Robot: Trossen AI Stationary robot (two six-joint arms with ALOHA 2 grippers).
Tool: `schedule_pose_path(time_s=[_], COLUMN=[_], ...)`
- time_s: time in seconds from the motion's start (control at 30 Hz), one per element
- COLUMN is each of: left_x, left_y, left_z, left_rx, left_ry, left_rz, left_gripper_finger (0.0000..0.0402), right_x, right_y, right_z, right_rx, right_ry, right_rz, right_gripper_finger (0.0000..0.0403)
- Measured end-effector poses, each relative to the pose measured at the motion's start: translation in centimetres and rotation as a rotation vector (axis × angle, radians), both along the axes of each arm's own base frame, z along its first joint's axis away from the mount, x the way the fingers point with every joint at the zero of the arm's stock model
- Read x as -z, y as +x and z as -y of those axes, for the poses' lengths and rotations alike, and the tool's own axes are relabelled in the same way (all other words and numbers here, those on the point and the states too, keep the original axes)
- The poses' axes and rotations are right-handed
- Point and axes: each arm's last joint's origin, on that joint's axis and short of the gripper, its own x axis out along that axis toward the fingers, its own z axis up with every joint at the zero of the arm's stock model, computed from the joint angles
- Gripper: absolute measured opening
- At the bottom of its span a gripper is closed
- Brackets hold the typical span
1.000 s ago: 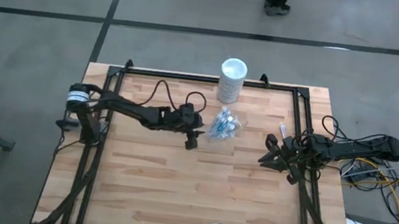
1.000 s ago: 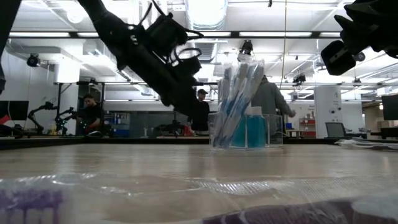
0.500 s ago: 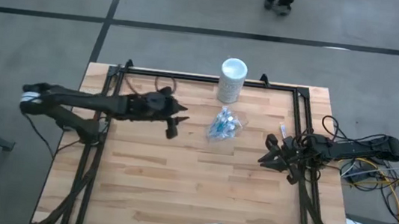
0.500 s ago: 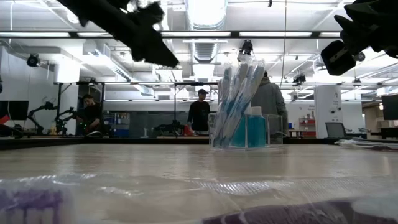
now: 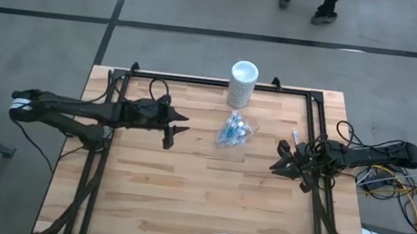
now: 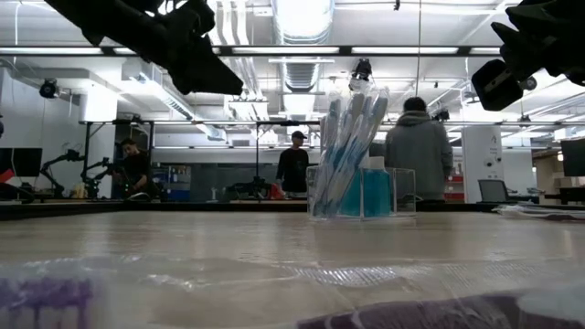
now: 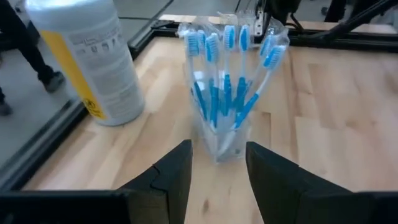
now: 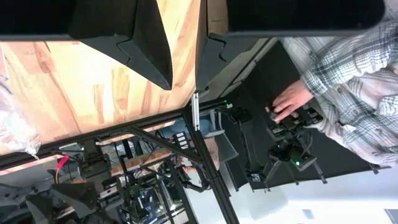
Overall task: Pick & Place toothbrushing station
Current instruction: Move the purple toothbrush to the center of the table
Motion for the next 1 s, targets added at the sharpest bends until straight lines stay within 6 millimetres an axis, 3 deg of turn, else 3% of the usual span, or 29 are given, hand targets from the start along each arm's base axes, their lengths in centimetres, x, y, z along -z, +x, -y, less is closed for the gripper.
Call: schedule_pose_path(time_s=[0.27, 0.53, 0.87, 1.0], left_x=[-0.8, -0.5, 3.0, 3.8], left_y=[0.2, 0.5, 2.1, 3.5], left_z=[1.0, 2.8, 8.1, 10.3], left_rx=[0.055, 0.157, 0.330, 0.310], left_ry=[-0.247, -0.126, -0.097, -0.096], left_rz=[0.028, -0.024, -0.202, -0.125], left_gripper_finger=[0.0156, 0.0156, 0.0158, 0.0159], right_x=[0.0, 0.0, 0.0, 0.0], right_y=[0.0, 0.0, 0.0, 0.0], right_z=[0.0, 0.0, 0.0, 0.0], right_rx=[0.000, 0.000, 0.000, 0.000], right_ry=[0.000, 0.000, 0.000, 0.000], right_rz=[0.000, 0.000, 0.000, -0.001], right_gripper_finger=[0.0068, 0.0068, 0.0068, 0.0068])
